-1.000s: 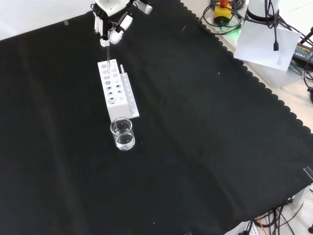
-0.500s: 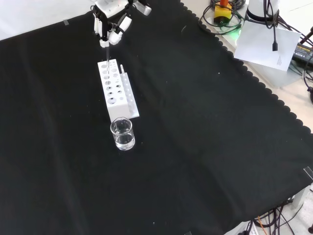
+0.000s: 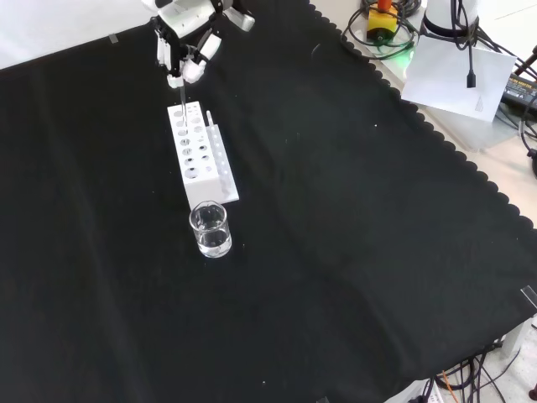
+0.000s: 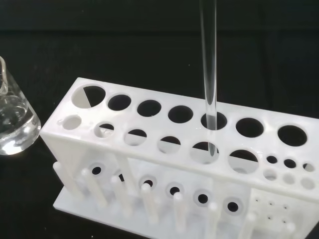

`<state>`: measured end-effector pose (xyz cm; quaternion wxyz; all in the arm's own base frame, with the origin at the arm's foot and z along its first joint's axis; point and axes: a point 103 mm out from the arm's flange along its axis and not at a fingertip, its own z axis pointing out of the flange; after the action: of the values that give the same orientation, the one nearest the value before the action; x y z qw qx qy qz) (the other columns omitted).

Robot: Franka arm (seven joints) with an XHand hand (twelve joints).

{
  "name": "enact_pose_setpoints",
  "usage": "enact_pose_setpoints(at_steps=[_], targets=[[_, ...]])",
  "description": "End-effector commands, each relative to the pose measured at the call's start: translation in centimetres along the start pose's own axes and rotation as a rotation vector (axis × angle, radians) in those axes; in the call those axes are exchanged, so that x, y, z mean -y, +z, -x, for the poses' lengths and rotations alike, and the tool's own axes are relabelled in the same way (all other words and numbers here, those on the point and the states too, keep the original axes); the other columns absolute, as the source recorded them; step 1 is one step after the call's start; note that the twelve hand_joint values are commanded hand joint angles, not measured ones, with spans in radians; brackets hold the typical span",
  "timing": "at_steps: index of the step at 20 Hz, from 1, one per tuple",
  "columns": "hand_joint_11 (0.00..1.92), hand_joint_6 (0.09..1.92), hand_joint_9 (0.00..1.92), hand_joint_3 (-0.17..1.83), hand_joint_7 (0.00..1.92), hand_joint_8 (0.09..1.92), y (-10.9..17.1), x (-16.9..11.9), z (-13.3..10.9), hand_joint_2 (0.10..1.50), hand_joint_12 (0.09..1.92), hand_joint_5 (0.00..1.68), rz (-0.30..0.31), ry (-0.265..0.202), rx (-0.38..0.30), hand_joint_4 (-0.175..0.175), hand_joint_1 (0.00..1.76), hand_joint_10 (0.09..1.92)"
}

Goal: Put the glass rod back on the white test tube rack.

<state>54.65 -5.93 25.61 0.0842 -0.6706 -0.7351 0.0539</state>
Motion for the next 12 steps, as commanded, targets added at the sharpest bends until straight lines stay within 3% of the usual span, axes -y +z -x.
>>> enact_pose_setpoints(at_steps=[1,12], targets=[[1.65,0.09,1.64,-0.17,1.08,1.19,0.3,-0.9,-0.7,1.13,0.74,1.35,-0.027,0.002,0.001,-0.175,1.30,0.94],[1.64,0.09,1.64,-0.17,1.09,1.17,1.4,-1.0,0.3,1.13,0.73,1.35,-0.067,0.017,-0.030,-0.175,1.30,0.94]])
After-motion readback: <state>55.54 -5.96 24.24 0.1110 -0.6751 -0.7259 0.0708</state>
